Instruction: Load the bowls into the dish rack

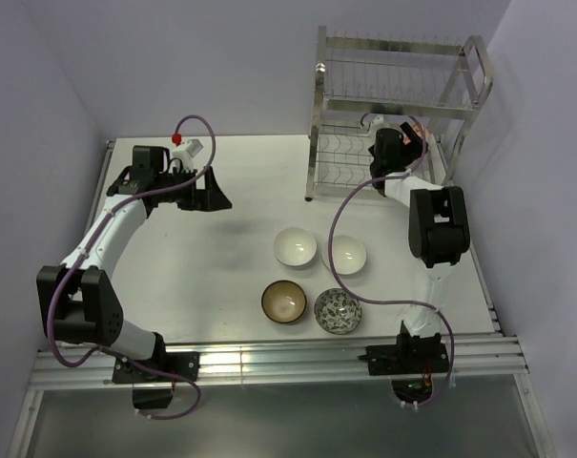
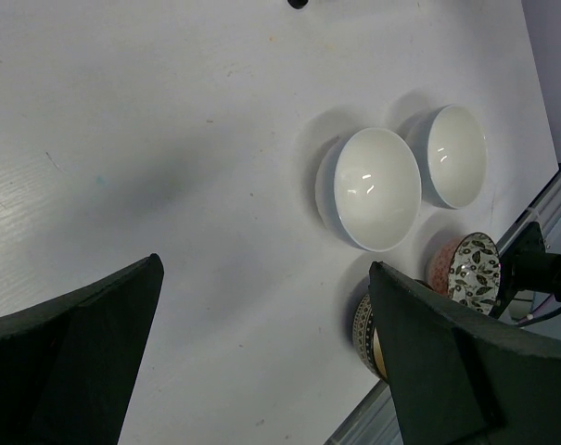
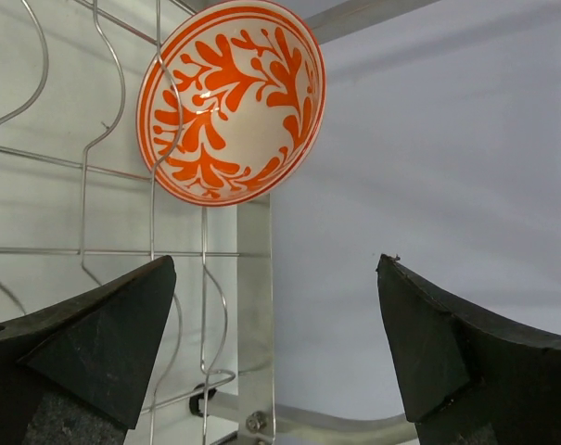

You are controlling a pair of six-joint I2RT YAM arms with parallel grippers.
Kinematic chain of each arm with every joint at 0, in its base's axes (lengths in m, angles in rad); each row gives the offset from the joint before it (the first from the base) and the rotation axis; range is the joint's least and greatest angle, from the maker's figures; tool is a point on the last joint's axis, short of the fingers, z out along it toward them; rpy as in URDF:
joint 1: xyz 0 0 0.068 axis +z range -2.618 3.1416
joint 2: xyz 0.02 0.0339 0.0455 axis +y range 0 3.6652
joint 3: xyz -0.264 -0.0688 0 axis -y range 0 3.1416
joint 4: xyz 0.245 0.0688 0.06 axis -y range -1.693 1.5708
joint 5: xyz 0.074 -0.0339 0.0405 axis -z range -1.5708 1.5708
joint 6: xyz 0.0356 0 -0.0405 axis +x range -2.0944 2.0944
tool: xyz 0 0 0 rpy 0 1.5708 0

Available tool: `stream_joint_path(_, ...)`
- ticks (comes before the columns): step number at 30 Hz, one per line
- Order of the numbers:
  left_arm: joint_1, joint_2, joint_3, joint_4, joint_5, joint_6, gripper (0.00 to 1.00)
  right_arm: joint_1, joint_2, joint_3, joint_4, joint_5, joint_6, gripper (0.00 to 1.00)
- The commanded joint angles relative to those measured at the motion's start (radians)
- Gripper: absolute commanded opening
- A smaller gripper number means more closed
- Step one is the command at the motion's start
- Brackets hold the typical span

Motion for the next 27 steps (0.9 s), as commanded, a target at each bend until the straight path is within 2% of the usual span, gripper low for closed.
stream_joint_path(1, 0.005, -0.048, 0.036, 0.001, 0.017, 0.014, 0.99, 0.014, -0.085, -0.007, -0.047, -0.001, 0.08, 0.96)
stream_joint_path(17, 0.005, -0.097, 0.032, -0.033, 0.019, 0.019, 0.99, 0.039, -0.191, -0.129, -0.159, -0.047, 0.134, 0.97)
stream_joint_path(27, 0.003, -0.117, 0.019, -0.025, 0.025, 0.001, 1.0, 0.04, -0.279, -0.205, -0.173, -0.06, 0.14, 0.96)
